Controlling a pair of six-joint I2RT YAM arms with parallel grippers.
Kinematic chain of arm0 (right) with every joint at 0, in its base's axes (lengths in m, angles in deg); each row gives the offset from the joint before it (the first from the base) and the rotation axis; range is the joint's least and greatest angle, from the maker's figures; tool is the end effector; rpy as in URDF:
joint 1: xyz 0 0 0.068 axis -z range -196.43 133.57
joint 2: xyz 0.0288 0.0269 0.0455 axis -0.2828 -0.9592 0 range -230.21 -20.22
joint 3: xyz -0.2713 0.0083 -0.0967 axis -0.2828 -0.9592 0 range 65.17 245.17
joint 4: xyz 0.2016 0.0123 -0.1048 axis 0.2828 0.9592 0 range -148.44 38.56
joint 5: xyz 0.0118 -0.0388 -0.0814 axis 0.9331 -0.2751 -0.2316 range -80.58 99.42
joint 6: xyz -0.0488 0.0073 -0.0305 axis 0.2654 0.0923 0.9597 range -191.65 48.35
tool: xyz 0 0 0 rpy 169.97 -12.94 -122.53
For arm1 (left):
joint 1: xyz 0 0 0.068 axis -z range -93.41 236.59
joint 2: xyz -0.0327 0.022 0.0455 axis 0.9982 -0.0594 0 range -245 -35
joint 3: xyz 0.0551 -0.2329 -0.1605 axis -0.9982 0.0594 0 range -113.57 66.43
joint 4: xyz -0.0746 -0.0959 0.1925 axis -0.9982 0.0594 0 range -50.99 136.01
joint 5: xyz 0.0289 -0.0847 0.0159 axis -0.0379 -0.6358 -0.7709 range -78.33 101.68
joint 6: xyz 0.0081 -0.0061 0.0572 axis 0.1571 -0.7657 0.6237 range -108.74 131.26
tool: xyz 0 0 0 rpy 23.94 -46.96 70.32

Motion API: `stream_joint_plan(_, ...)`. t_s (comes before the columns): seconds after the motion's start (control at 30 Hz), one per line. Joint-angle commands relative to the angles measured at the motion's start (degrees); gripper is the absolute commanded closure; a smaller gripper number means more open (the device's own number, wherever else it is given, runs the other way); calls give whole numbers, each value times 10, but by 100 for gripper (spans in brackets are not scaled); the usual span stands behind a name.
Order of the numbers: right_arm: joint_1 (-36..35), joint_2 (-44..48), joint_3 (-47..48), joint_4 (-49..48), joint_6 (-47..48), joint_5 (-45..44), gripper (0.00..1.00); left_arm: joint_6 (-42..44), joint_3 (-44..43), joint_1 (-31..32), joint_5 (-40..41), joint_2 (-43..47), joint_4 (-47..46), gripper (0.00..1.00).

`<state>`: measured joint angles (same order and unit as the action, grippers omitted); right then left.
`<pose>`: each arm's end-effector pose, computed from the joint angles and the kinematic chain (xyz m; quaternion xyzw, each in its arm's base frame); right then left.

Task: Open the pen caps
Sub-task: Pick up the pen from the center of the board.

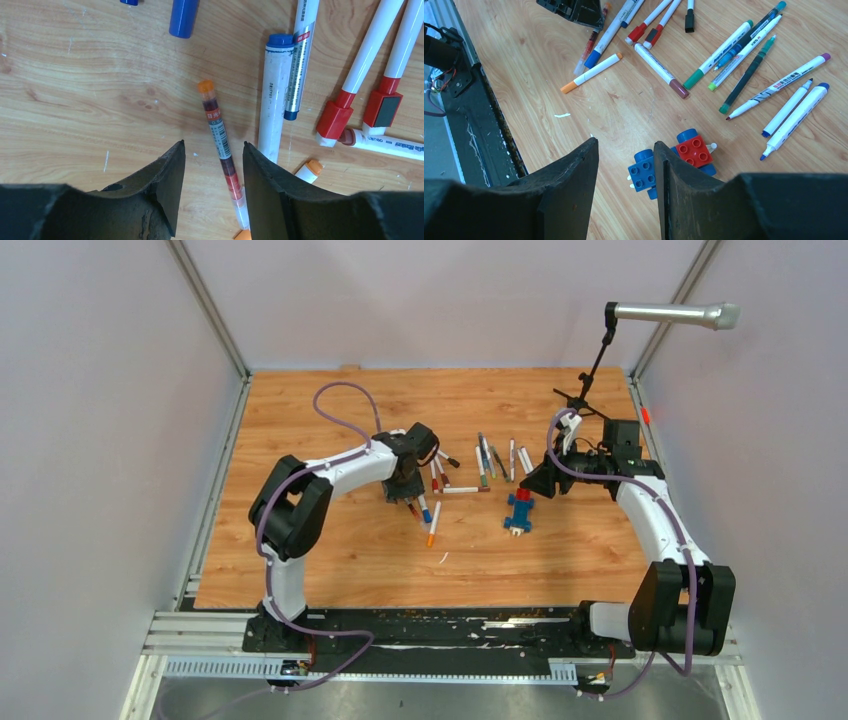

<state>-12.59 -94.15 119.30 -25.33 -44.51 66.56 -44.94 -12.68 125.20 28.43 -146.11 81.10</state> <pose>0.2191 0.0204 0.2912 -0.3171 0.7847 0.3624 0.3903 0.2893 -0.2157 0.2055 -0.1698 0.9652 -0.0031 0.1988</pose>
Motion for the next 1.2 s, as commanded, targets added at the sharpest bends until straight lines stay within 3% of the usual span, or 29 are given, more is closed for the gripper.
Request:
stream_joint_plan(0.0,2,13,-4,-18,16,22,55,6,-21,2,-3,-14,0,47)
stream_joint_plan(0.13,2,13,-5,-18,16,22,54,7,-18,2,-5,-15,-1,48)
stream_joint_plan(0.23,2,12,-4,-18,16,23,55,11,-14,2,-9,-16,-5,57)
stream_joint_plan(0.8,2,17,-4,-17,15,25,55,21,1,4,3,-24,-1,67)
stream_joint_plan(1.0,3,19,-5,-17,15,27,55,27,13,4,22,-13,-1,82)
stream_joint_plan(1.03,3,19,-5,-17,16,27,55,27,15,4,28,-9,0,96)
stream_joint_plan(1.07,3,19,-5,-17,16,28,55,26,18,4,34,-4,1,100)
stream_joint_plan(1.17,3,19,-5,-17,15,29,55,27,33,3,45,16,-5,100)
